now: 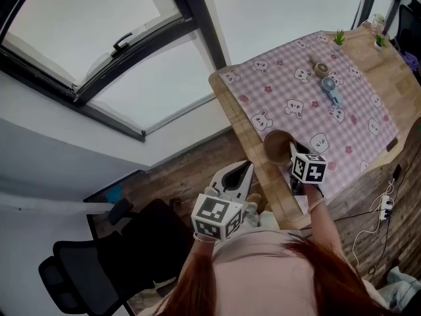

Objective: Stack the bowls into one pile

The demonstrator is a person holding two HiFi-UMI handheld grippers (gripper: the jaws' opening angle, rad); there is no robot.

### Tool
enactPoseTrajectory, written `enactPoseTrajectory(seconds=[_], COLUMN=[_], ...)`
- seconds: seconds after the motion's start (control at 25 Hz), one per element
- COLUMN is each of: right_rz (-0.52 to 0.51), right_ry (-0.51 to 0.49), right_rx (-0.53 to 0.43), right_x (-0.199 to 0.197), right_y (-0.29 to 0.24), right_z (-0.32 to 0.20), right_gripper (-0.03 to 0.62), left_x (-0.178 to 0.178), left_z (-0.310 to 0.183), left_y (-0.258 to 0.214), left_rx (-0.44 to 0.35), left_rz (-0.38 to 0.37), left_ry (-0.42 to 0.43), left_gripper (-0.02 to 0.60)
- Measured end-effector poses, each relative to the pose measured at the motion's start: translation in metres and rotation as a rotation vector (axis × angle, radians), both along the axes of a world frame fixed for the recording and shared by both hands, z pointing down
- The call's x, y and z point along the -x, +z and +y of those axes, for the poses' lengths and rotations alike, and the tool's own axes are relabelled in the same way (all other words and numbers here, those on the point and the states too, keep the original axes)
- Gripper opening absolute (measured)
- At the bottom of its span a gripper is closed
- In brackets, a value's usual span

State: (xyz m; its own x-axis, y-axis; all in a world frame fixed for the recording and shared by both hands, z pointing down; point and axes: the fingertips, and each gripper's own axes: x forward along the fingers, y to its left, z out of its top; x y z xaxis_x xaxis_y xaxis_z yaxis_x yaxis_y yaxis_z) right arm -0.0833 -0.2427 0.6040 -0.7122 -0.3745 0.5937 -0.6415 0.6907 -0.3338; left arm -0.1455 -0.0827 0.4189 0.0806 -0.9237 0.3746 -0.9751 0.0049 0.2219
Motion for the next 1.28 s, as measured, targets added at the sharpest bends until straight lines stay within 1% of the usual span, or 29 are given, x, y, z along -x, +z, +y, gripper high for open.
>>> enactPoseTrajectory(seconds=[0.24, 0.6, 1.08, 1.28], right_rz=[0.013, 0.042, 0.113, 0.111], right_ry=[0.003, 0.002, -0.03, -0.022], right_rx=[0.008, 0.006, -0.062, -0.081], right_x=[0.005, 0.007, 0.003, 0.0], right_y=[0.008, 0.015, 0.016, 0.01], right_z=[-0.003, -0.009, -0.008, -0.009], right_gripper=[0.025, 0.028, 0.053, 0.066], left_x=[0.004, 0.004, 0.005, 0.004], left_z=[0.001, -0.003, -0.007, -0.009], left_y=[0.003, 0.009, 0.009, 0.005], left_rx=[0.008, 0.024, 0.025, 0.014], left_rz=[0.003, 0.004, 0.005, 0.002], left_ry=[-0.01, -0.003, 0.015, 0.028], left_gripper=[0.012, 0.012, 0.012, 0.012])
